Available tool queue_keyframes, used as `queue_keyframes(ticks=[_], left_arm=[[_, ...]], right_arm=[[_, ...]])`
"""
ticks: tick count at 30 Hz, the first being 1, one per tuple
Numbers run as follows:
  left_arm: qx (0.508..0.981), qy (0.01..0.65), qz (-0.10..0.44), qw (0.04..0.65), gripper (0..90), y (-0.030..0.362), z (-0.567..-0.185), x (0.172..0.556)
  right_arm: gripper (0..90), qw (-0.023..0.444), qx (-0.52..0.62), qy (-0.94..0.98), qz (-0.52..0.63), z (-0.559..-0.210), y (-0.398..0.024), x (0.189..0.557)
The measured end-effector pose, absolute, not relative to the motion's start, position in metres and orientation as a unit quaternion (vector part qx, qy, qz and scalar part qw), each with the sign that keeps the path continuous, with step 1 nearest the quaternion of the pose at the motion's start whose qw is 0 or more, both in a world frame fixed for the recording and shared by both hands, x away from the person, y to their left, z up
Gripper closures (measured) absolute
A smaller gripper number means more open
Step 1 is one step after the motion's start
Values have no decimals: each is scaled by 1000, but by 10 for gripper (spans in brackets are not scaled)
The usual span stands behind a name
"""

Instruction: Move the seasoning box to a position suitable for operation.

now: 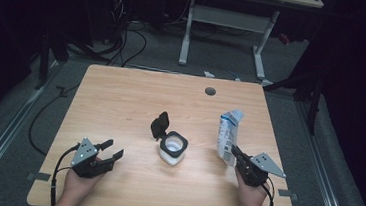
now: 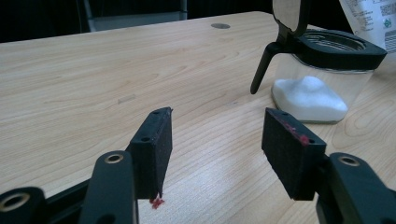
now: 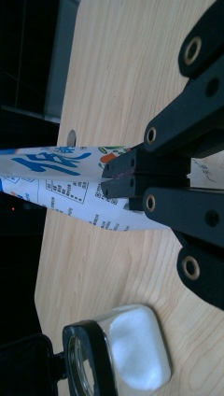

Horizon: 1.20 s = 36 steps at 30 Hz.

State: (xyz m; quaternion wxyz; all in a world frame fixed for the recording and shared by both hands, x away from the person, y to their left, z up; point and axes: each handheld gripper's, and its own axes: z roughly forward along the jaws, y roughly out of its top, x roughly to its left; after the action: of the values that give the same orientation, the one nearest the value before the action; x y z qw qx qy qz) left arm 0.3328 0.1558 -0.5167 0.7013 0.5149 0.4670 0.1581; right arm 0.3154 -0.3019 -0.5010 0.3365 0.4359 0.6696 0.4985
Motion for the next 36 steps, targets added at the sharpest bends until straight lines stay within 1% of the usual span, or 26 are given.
queue_keyframes(ticks=[9, 17, 27, 36], left_arm=[[518, 468, 155, 699, 434, 153, -517, 333], [520, 468, 153, 698, 434, 152, -518, 332], [519, 467, 153, 699, 434, 152, -518, 333], [520, 468, 153, 698, 433, 152, -518, 333]], right_arm=[[900, 344, 437, 660, 506, -504, -307, 318], [900, 335, 442, 666, 499, -515, -307, 318], [896, 323, 449, 666, 501, -516, -312, 316], [847, 314, 455, 666, 501, -517, -312, 313]])
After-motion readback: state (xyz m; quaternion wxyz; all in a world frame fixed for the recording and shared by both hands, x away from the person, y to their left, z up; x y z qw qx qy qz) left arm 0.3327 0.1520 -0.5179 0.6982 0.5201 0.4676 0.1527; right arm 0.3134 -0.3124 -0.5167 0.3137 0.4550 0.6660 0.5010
